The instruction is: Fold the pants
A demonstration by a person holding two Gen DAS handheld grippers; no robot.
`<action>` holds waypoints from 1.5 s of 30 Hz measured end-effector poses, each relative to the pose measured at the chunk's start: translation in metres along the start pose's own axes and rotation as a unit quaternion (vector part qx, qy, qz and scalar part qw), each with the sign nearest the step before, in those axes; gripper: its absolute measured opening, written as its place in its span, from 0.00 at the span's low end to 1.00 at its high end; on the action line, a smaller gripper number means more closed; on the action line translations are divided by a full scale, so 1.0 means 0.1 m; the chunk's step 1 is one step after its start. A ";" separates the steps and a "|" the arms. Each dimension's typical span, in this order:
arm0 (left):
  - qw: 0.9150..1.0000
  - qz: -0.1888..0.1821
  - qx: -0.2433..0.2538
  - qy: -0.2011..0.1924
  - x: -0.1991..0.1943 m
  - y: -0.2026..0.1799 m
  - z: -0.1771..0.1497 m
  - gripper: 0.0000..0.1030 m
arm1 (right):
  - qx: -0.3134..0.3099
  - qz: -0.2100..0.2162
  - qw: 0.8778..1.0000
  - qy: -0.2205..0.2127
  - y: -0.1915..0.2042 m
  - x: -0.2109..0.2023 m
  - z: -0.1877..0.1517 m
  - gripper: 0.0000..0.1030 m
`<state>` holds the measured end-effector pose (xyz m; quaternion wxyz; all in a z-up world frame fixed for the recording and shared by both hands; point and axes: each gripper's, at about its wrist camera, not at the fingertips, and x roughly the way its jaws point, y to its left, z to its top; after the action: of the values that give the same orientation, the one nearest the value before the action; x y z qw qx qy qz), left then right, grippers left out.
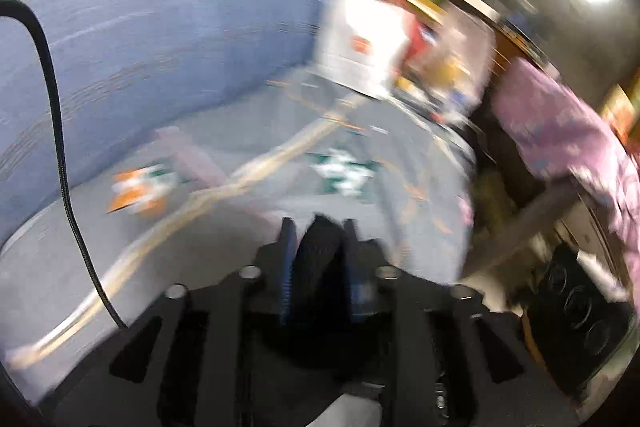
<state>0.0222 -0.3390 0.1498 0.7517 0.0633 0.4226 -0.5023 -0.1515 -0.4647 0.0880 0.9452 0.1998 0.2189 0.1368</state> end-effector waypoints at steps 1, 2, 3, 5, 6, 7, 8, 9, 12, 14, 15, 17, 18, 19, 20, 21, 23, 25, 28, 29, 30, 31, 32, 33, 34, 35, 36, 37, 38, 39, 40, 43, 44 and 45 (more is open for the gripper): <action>1.000 0.020 -0.016 -0.009 -0.15 0.17 -0.08 0.47 | -0.013 0.010 1.000 0.017 0.12 0.20 -0.05 0.11; 0.999 0.038 -0.033 -0.015 -0.29 0.34 -0.18 0.55 | -0.017 0.020 0.999 0.038 0.20 0.39 -0.11 0.17; 0.997 0.052 -0.055 -0.019 -0.42 0.49 -0.31 0.57 | -0.016 0.030 0.997 0.070 0.26 0.60 -0.19 0.23; 0.994 0.064 -0.090 -0.015 -0.57 0.71 -0.51 0.57 | -0.002 0.045 0.989 0.139 0.34 0.92 -0.34 0.40; 0.992 0.069 -0.106 -0.010 -0.66 0.83 -0.67 0.57 | 0.002 0.050 0.984 0.168 0.39 1.01 -0.41 0.41; 0.991 0.073 -0.114 -0.010 -0.71 0.88 -0.76 0.57 | -0.005 0.055 0.982 0.179 0.45 1.02 -0.45 0.41; 0.989 0.081 -0.123 -0.013 -0.78 0.93 -0.88 0.58 | -0.016 0.069 0.982 0.177 0.50 0.96 -0.47 0.41; 0.988 0.083 -0.129 -0.014 -0.82 0.94 -0.95 0.59 | -0.023 0.089 0.980 0.175 0.52 0.86 -0.45 0.42; 0.987 0.076 -0.141 -0.014 -0.86 0.93 -1.17 0.59 | -0.017 0.088 0.985 0.149 0.40 0.57 -0.33 0.49; 0.987 0.072 -0.144 -0.018 -0.85 0.86 -1.27 0.60 | -0.003 0.070 0.990 0.124 0.26 0.40 -0.23 0.49; 0.986 0.076 -0.150 -0.020 -0.81 0.83 -1.33 0.61 | -0.002 0.053 0.992 0.118 0.18 0.36 -0.18 0.49; 0.983 0.091 -0.158 -0.013 -0.69 0.77 -1.39 0.67 | -0.001 0.024 0.993 0.118 0.11 0.32 -0.17 0.49; 0.982 0.094 -0.161 -0.008 -0.63 0.74 -1.40 0.67 | 0.007 0.000 0.993 0.121 0.03 0.36 -0.16 0.49; 0.982 0.092 -0.164 -0.003 -0.53 0.71 -1.40 0.67 | 0.016 -0.012 0.992 0.122 -0.04 0.40 -0.14 0.49; 0.982 0.090 -0.169 -0.001 -0.47 0.70 -1.42 0.67 | 0.027 -0.016 0.992 0.123 -0.10 0.43 -0.13 0.49; 0.980 0.089 -0.177 0.000 -0.39 0.69 -1.43 0.67 | 0.037 -0.015 0.991 0.124 -0.16 0.47 -0.15 0.49; 0.978 0.091 -0.190 0.004 -0.28 0.69 -1.47 0.64 | 0.045 -0.020 0.990 0.130 -0.22 0.57 -0.19 0.49; 0.974 0.090 -0.207 0.003 -0.23 0.66 -1.47 0.31 | 0.050 -0.022 0.990 0.130 -0.25 0.58 -0.23 0.49; 0.977 0.079 -0.199 -0.002 -0.31 0.49 -1.46 0.17 | 0.042 -0.023 0.991 0.122 -0.22 0.46 -0.20 0.49; 0.978 0.080 -0.192 -0.009 -0.39 0.41 -1.45 0.17 | 0.037 -0.020 0.992 0.116 -0.19 0.45 -0.17 0.49; 0.979 0.082 -0.188 -0.013 -0.44 0.35 -1.46 0.17 | 0.031 -0.016 0.993 0.110 -0.16 0.43 -0.13 0.49; 0.978 0.086 -0.188 -0.018 -0.49 0.32 -1.47 0.17 | 0.025 -0.014 0.994 0.108 -0.12 0.43 -0.12 0.49; 0.977 0.094 -0.192 -0.021 -0.53 0.30 -1.50 0.17 | 0.018 -0.011 0.994 0.108 -0.09 0.43 -0.13 0.49; 0.973 0.107 -0.202 -0.022 -0.54 0.33 -1.53 0.17 | 0.011 -0.010 0.994 0.113 -0.05 0.47 -0.13 0.49; 0.971 0.116 -0.209 -0.021 -0.52 0.37 -1.56 0.17 | 0.005 -0.010 0.993 0.118 -0.01 0.52 -0.13 0.49; 0.967 0.131 -0.218 -0.017 -0.47 0.45 -1.59 0.17 | 0.000 -0.013 0.992 0.124 0.02 0.60 -0.14 0.49; 0.963 0.138 -0.229 -0.012 -0.42 0.51 -1.63 0.17 | -0.002 -0.015 0.991 0.129 0.04 0.70 -0.17 0.49; 0.960 0.142 -0.240 -0.009 -0.38 0.56 -1.66 0.17 | 0.001 -0.016 0.991 0.136 0.06 0.80 -0.21 0.49; 0.959 0.145 -0.244 -0.007 -0.35 0.59 -1.69 0.17 | 0.004 -0.017 0.989 0.145 0.07 0.89 -0.24 0.49; 0.959 0.149 -0.240 -0.012 -0.35 0.58 -1.70 0.17 | 0.003 -0.025 0.987 0.158 0.08 0.99 -0.28 0.50; 0.960 0.154 -0.234 -0.016 -0.37 0.54 -1.69 0.17 | -0.018 -0.042 0.987 0.155 0.14 1.03 -0.30 0.50; 0.960 0.178 -0.216 -0.027 -0.49 0.47 -1.70 0.18 | -0.044 -0.044 0.985 0.162 0.29 1.00 -0.26 0.49; 0.959 0.182 -0.214 -0.031 -0.52 0.46 -1.71 0.18 | -0.046 -0.038 0.985 0.159 0.32 0.98 -0.24 0.49; 0.958 0.188 -0.212 -0.033 -0.58 0.47 -1.73 0.20 | -0.053 -0.035 0.986 0.154 0.37 0.95 -0.22 0.49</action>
<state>-0.0472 -0.1856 0.0648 0.8425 -0.0359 0.4744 -0.2526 -0.0854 -0.3919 0.0518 0.9137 0.1182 0.3614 0.1437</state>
